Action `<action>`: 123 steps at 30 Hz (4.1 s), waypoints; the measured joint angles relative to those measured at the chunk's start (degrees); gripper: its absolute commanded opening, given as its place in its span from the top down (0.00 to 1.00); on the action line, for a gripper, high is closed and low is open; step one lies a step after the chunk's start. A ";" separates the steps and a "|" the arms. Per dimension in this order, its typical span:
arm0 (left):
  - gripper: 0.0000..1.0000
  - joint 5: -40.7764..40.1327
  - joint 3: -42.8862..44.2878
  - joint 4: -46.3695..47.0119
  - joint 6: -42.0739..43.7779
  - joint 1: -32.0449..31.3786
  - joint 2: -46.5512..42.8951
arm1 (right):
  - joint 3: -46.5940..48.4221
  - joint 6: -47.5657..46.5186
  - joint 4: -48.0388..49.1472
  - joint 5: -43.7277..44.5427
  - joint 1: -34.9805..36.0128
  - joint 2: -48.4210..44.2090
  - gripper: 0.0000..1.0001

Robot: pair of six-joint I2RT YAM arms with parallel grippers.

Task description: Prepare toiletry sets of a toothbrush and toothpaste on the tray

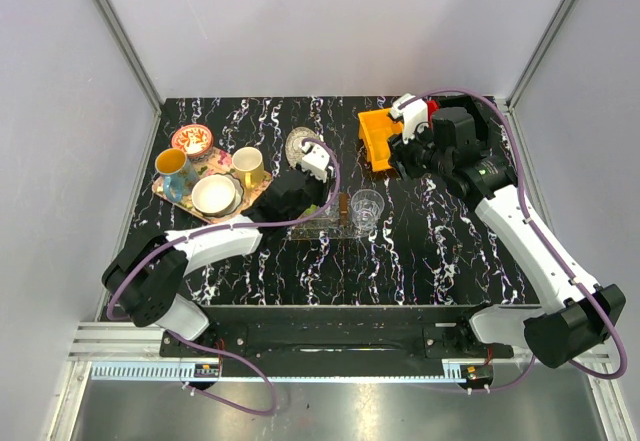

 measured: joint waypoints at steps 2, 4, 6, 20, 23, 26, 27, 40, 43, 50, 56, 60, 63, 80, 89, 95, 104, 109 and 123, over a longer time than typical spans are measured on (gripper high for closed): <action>1.00 0.00 0.00 0.00 -0.11 0.00 0.00 | 0.00 0.00 0.00 0.00 0.00 0.00 0.54; 1.00 0.00 -0.09 0.02 -0.13 0.00 0.02 | 0.00 0.00 0.00 0.00 0.00 0.00 0.54; 1.00 0.00 -0.09 0.04 -0.15 0.00 0.09 | 0.00 0.00 0.00 0.00 0.00 0.00 0.54; 1.00 -0.04 -0.15 0.81 -0.39 0.00 0.39 | 0.00 0.00 0.00 0.00 0.00 0.48 0.54; 1.00 -0.07 -0.42 1.33 -0.63 0.00 0.46 | 0.00 0.00 0.00 0.00 0.00 0.50 0.54; 1.00 -0.13 -0.42 1.77 -0.70 0.00 0.68 | 0.00 0.00 0.00 0.00 0.00 0.50 0.54; 1.00 -0.15 -0.42 1.84 -0.70 0.00 0.72 | 0.00 0.00 0.00 0.00 0.00 0.50 0.54; 1.00 -0.20 -0.46 1.97 -0.70 0.00 0.76 | -0.02 0.00 0.00 0.00 0.00 0.50 0.54; 1.00 -0.20 -0.46 1.95 -0.70 0.00 0.76 | -0.02 -0.02 0.00 0.00 0.00 0.50 0.54; 1.00 -0.17 -0.46 2.38 -0.74 0.00 1.05 | -0.04 -0.02 0.00 0.00 0.00 0.50 0.55; 1.00 -0.17 -0.46 2.62 -1.01 0.00 1.22 | -0.44 -0.02 0.00 0.00 0.00 0.50 0.54; 1.00 -0.17 -0.46 2.99 -1.09 0.00 1.40 | -0.52 -0.02 0.00 0.00 0.00 0.50 0.55; 1.00 -0.17 -0.46 2.97 -1.09 0.00 1.40 | -0.52 -0.02 0.00 0.00 0.00 0.50 0.54; 1.00 -0.15 -0.46 2.95 -1.07 0.00 1.40 | -0.52 -0.02 0.00 0.02 0.00 0.50 0.54; 1.00 -0.17 -0.87 2.84 -1.01 0.00 0.85 | -0.52 -0.02 -0.02 0.02 0.00 0.52 0.54; 1.00 -0.15 -1.25 2.03 -0.90 0.00 0.00 | -0.52 -0.02 -0.02 0.02 0.00 0.57 0.54; 1.00 -0.15 -1.68 1.70 -0.90 0.00 -0.61 | -0.52 -0.02 -0.02 0.02 0.00 0.85 0.54; 1.00 -0.13 -1.90 1.62 -0.87 0.00 -0.98 | -0.52 -0.02 -0.02 0.02 -0.02 0.85 0.54; 1.00 0.31 -2.36 0.31 -0.63 0.00 -2.10 | -0.52 -0.02 -0.02 0.00 -0.02 0.90 0.54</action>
